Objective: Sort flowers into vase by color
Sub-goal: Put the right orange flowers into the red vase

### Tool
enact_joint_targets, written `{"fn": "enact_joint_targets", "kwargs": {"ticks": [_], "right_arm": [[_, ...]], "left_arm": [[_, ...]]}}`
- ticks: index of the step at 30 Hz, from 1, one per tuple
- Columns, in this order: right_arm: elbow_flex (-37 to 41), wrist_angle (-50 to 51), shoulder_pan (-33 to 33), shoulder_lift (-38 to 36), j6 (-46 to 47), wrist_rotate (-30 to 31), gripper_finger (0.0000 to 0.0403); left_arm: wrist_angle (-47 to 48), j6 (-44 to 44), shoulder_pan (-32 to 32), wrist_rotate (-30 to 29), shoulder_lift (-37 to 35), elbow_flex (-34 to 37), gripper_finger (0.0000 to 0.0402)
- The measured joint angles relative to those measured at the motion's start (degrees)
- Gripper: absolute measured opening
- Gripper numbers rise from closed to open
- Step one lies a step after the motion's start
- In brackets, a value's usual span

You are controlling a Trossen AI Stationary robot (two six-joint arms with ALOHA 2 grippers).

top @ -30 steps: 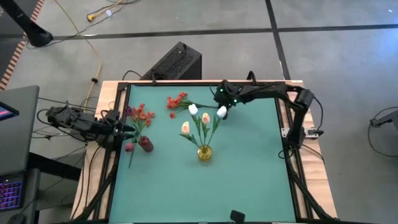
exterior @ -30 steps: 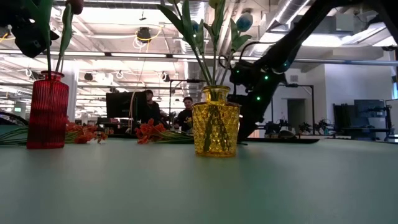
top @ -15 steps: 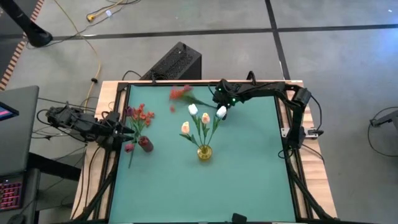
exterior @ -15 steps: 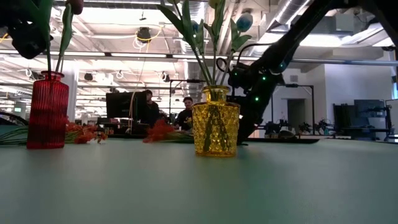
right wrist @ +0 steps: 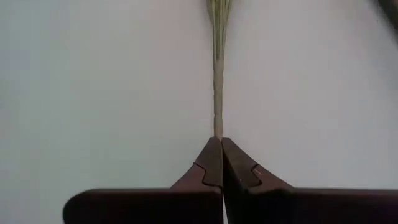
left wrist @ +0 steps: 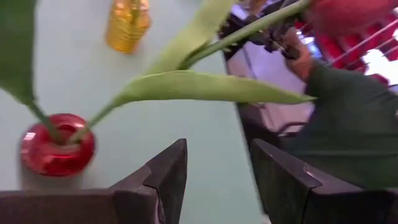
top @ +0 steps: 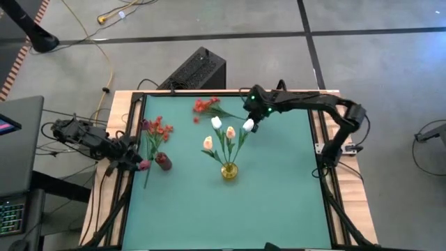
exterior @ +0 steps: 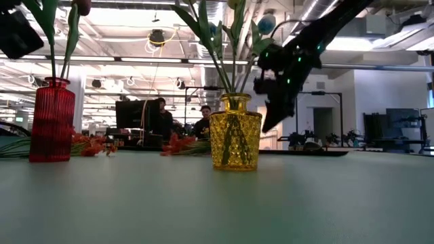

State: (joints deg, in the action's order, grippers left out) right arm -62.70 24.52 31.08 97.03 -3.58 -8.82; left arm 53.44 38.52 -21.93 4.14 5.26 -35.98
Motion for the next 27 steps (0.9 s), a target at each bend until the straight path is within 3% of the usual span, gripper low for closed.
{"fn": "enact_joint_targets", "kwargs": {"ticks": [5, 12, 16, 27], "right_arm": [[0.07, -2.85, -1.78, -6.41, 4.12, -0.17, 0.0017], [0.0, -11.55, -5.68, -9.35, 8.85, 2.97, 0.0024], [1.05, -15.72, -7.2, -5.39, 8.92, 6.12, 0.0051], [1.84, -18.4, -8.7, 7.26, 7.66, 5.9, 0.0076]], "left_arm": [[3.72, 2.74, 0.02, 2.04, -0.02, -3.15, 0.0165], [8.83, 1.2, 0.01, -1.46, -0.02, -4.33, 0.0165], [8.75, 1.23, 0.01, -1.44, 0.0, -4.09, 0.0165], [8.49, -0.78, 0.0, -2.46, -0.02, -4.09, 0.0165]]}}
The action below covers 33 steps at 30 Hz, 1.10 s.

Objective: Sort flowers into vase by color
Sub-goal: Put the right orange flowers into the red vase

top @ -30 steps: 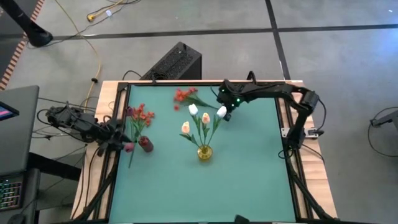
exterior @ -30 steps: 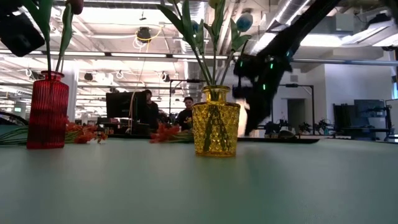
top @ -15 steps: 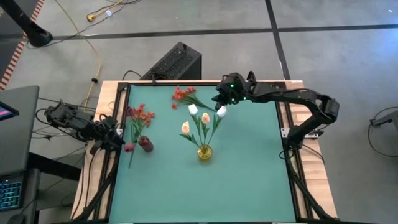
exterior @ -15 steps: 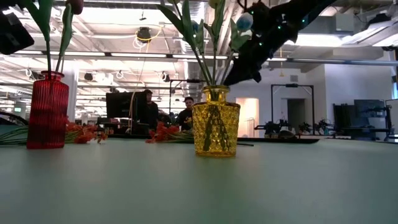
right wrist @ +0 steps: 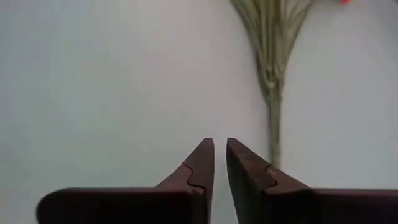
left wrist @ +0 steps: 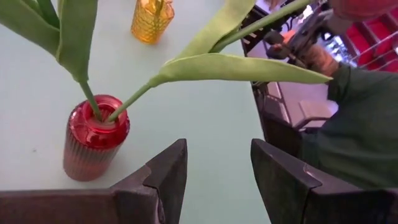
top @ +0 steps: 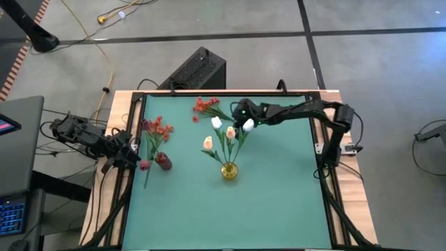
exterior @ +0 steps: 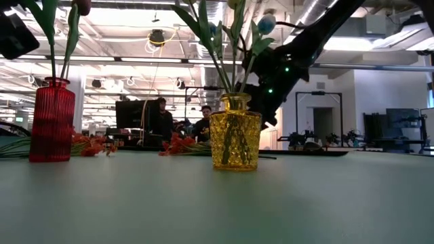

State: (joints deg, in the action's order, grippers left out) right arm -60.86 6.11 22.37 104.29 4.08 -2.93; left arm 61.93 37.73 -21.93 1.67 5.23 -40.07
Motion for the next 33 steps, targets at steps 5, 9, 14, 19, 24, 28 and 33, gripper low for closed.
{"fn": "enact_joint_targets", "kwargs": {"ticks": [5, 9, 14, 19, 24, 28, 33], "right_arm": [[-0.09, -1.82, 0.02, 1.69, 0.0, 1.65, 0.0135], [-0.09, -2.02, 0.04, 2.06, 0.44, 6.92, 0.0204], [-0.09, -1.09, 0.04, 2.04, 1.62, 7.46, 0.0256], [0.21, 1.32, -0.56, 4.73, 4.79, 8.18, 0.0259], [-0.14, 0.03, -1.52, 7.92, 6.35, 11.39, 0.0254], [-0.15, 0.72, -2.08, 8.94, 7.28, 12.49, 0.0231], [-0.1, 1.88, -2.15, 8.08, 9.45, 12.5, 0.016]], "left_arm": [[-0.14, 1.78, 0.0, 0.65, 0.02, 0.0, 0.0165], [-0.15, -0.06, 0.02, -0.43, 0.0, 0.0, 0.0165], [-0.13, -1.24, 0.02, -0.92, 0.0, 0.0, 0.0165], [-0.13, -0.61, 0.0, -0.55, 0.0, 0.0, 0.0165], [-0.15, -2.07, 0.0, -0.57, 0.0, 0.0, 0.0165], [-0.11, -2.08, 0.02, -0.57, 0.02, 0.0, 0.0165], [-0.02, -0.82, 0.02, -0.27, 0.0, 0.0, 0.0165]]}}
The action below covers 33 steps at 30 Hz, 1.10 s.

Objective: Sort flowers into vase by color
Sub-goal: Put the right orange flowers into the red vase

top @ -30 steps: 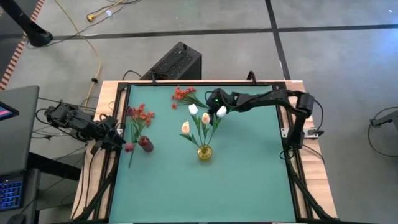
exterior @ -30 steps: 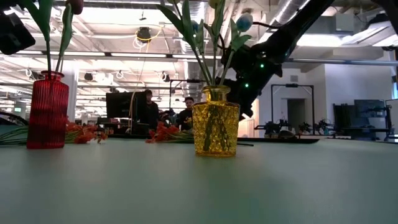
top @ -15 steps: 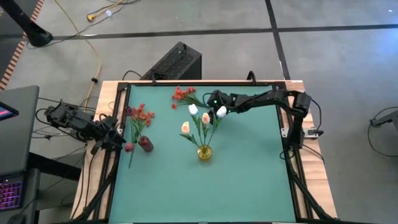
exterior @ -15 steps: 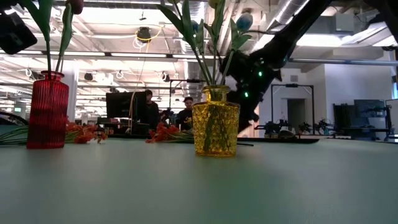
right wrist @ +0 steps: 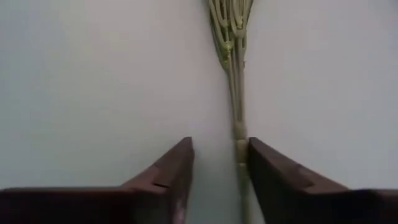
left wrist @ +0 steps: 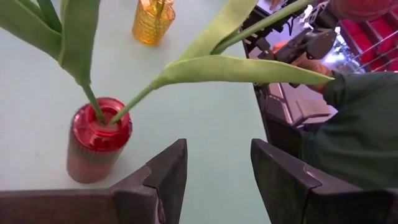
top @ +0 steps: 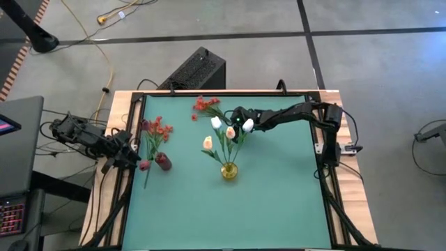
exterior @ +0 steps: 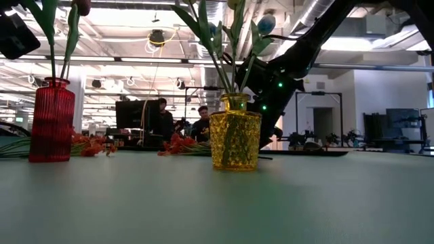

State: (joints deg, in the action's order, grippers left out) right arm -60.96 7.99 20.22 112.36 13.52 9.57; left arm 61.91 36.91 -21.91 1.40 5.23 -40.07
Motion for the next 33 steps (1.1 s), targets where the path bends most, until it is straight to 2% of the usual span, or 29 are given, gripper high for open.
{"fn": "enact_joint_targets", "kwargs": {"ticks": [7, 19, 30, 33], "right_arm": [[0.08, 0.54, -0.4, -0.73, 0.15, -0.28, 0.0026], [0.46, -3.27, -1.19, -2.85, 1.21, 1.02, 0.0026], [0.39, -13.16, -1.1, -9.38, 1.48, 1.07, 0.0026], [0.37, -13.66, -0.08, -12.8, 1.46, 1.13, 0.0026]], "left_arm": [[0.5, 3.34, -0.02, 1.35, 0.02, 0.0, 0.0165], [0.46, 4.48, 0.0, 1.13, 0.0, 0.0, 0.0165], [-0.04, -0.07, 0.0, -4.4, 0.02, -0.34, 0.0165], [-0.27, -1.24, 0.0, -7.62, 0.27, -1.89, 0.0165]]}}
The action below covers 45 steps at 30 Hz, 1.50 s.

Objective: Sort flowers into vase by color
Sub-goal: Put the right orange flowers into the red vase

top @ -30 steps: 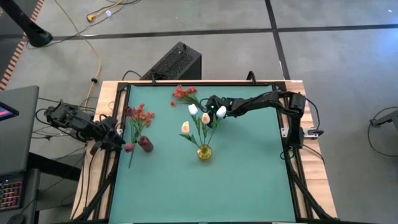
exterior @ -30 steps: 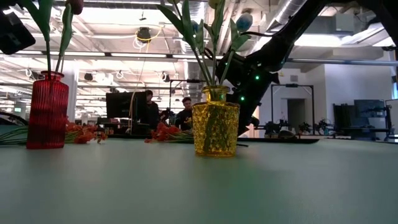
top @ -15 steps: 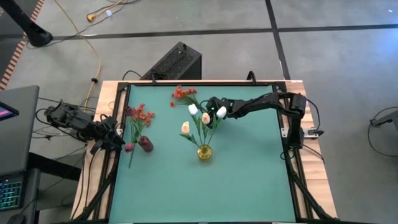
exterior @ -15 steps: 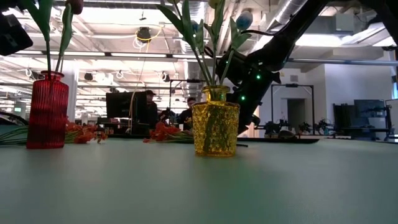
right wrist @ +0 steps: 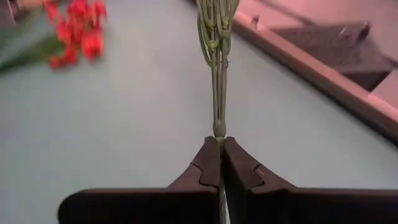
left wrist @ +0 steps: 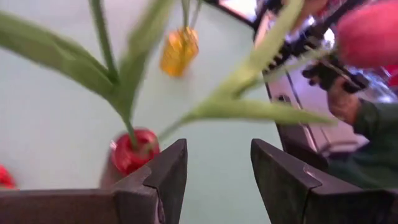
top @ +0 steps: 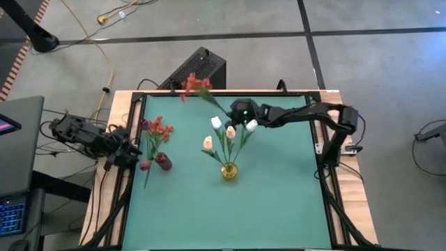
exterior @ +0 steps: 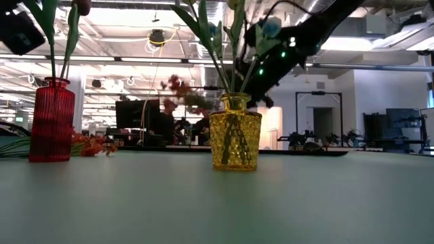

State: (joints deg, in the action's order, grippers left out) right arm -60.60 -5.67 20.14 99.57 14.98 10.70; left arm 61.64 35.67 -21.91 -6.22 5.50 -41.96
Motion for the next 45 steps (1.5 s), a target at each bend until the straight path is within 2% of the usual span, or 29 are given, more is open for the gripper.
{"fn": "enact_joint_targets", "kwargs": {"ticks": [7, 14, 18, 22, 25, 29, 36, 39, 45], "right_arm": [[-0.09, 2.19, 1.72, -13.5, -1.53, 1.64, 0.0026], [-0.14, 1.29, -3.17, -26.92, -5.5, 7.28, 0.0026], [-0.15, -3.68, -7.51, -31.23, -8.59, 9.15, 0.0026], [-0.15, -11.35, -12.49, -32.87, -12.23, 9.07, 0.0026], [-0.52, -16.31, -16.06, -32.77, -13.91, 8.98, 0.0026], [-3.51, -17.55, -20.54, -30.54, -15.45, 9.03, 0.0026], [-15.63, -17.02, -27.7, -19.41, -19.56, 8.97, 0.0025], [-21.82, -16.89, -30.71, -13.71, -22.2, 9.04, 0.0025], [-33.85, -17.16, -34.78, -2.95, -23.82, 9.73, 0.0025]], "left_arm": [[0.0, -6.42, -0.02, -7.44, 3.04, -7.48, 0.0165], [-6.04, -19.69, -0.02, -18.19, 7.37, -12.84, 0.0165], [-11.62, -27.17, -0.01, -19.12, 8.55, -13.06, 0.0165], [-16.68, -30.86, -0.02, -19.09, 8.8, -13.06, 0.0165], [-20.44, -33.72, 0.0, -18.86, 8.82, -13.95, 0.0165], [-23.93, -36.73, -0.01, -17.59, 9.08, -16.33, 0.0165], [-28.3, -39.31, -0.02, -13.42, 9.7, -16.32, 0.0165], [-27.96, -39.07, -0.02, -10.68, 10.66, -16.01, 0.0165], [-28.19, -38.59, -0.02, -0.11, 11.75, -15.93, 0.0165]]}}
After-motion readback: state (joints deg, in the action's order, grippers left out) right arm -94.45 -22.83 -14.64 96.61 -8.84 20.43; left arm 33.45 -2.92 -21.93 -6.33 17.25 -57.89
